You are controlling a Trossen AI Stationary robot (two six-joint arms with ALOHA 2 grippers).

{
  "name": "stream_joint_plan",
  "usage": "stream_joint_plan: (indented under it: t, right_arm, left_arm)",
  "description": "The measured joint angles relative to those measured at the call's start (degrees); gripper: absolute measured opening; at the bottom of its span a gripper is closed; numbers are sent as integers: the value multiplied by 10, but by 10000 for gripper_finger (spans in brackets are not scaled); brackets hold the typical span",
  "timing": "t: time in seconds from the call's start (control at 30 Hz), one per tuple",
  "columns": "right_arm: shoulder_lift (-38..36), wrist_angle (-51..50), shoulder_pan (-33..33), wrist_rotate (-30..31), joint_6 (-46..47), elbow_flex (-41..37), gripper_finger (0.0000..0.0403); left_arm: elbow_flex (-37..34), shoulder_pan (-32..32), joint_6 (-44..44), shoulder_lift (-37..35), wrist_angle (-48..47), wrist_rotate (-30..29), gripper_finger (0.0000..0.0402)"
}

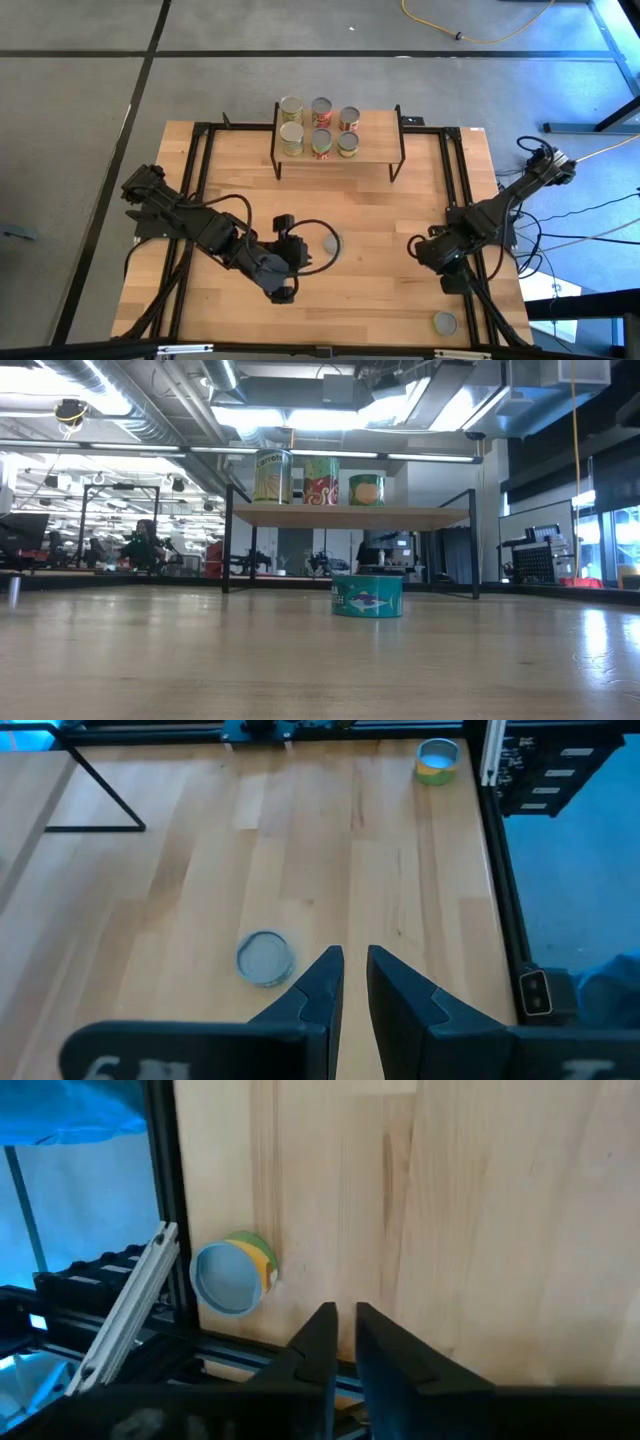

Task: Pick and place cans onto a shelf
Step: Put the canned mushroom on the shelf

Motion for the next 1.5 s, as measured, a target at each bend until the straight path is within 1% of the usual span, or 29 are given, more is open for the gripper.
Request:
stream_joint_plan:
  t: [0.13,0.27,0.47,0.57,0.7,0.8,1.07,1.23,1.5]
  right_arm:
    - [11,7,9,-5,-4,-5,66]
    - [30,43,36,-7,-67,-5,83]
    - [85,144,104,0,-130,-5,82]
    - [126,161,134,4,-134,-5,82]
    - [175,162,167,-14,-134,-5,82]
    - [205,173,183,-16,-134,-5,82]
    - [257,198,192,-14,-138,-5,82]
    - [274,220,192,6,-138,-5,82]
    - [300,224,192,3,-147,-4,82]
  left_arm:
    - [0,-5,0,0,-6,-2,43]
    - [0,-6,-1,0,-10,0,43]
    - [0,-5,-1,0,-20,0,43]
    - [0,-5,-1,0,-23,0,43]
    - [0,-5,0,0,-23,1,43]
    - [0,-5,0,0,-23,1,43]
    - [0,-5,0,0,-23,1,43]
    - [0,-5,0,0,-23,2,43]
    - [0,-5,0,0,-23,2,43]
